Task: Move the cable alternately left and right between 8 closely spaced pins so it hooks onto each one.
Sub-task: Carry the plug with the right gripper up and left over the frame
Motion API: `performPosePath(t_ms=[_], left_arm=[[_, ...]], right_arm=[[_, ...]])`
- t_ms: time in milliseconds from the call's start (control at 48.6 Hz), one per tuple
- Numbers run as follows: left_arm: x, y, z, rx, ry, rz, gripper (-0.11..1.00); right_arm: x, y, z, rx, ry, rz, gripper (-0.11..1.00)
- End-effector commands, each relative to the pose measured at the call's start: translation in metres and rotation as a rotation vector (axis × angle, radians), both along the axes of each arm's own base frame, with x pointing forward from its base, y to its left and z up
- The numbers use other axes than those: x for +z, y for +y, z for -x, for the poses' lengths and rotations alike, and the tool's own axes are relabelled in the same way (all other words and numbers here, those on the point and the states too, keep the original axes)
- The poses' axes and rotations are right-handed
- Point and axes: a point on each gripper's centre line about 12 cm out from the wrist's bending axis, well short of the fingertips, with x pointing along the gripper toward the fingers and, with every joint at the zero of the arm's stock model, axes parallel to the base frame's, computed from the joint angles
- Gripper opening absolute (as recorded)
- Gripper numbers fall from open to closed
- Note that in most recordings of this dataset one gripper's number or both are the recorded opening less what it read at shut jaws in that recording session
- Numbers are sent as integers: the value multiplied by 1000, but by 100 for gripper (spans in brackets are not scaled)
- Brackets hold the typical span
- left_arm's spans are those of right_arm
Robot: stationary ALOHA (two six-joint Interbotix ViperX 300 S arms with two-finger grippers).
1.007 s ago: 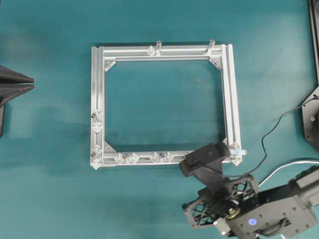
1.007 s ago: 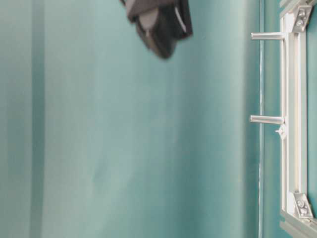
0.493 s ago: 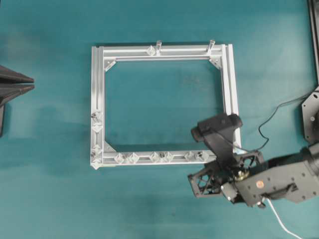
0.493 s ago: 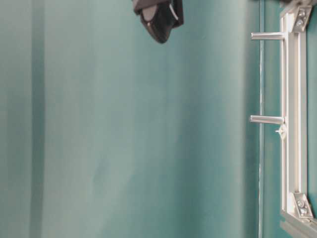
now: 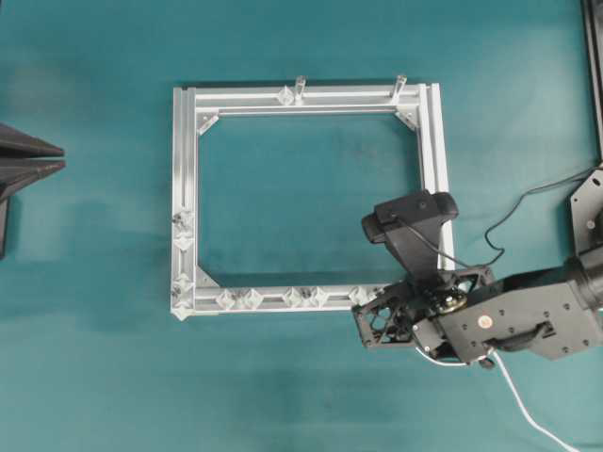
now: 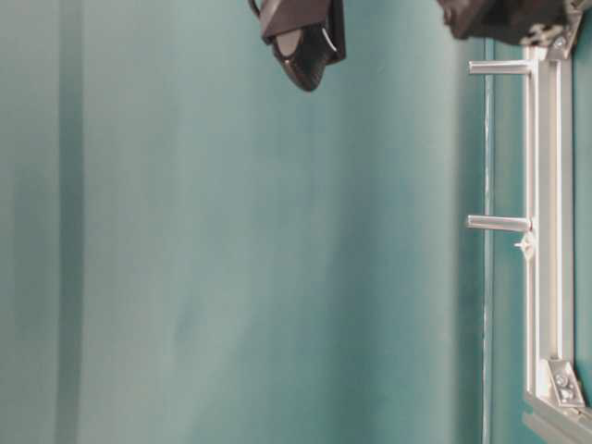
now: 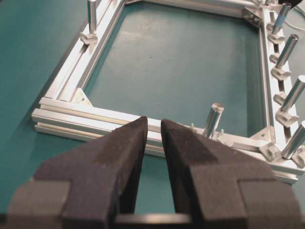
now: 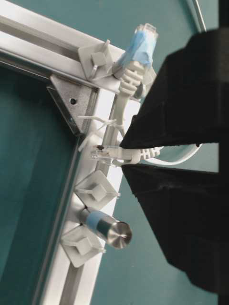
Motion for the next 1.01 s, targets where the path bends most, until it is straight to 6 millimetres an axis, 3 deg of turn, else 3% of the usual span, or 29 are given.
performPosePath(t_ms=[0,493,987], left_arm=[[4,0,-1,1,-10,4,24],[4,0,-1,1,-12,3,24],[4,0,-1,1,-10,4,24]], right_arm=[[13,-1,-2,0,-39,-10,13],[13,-3,-1,-6,-34,-7,13],[13,-55,-3,-58,-38,74,13]])
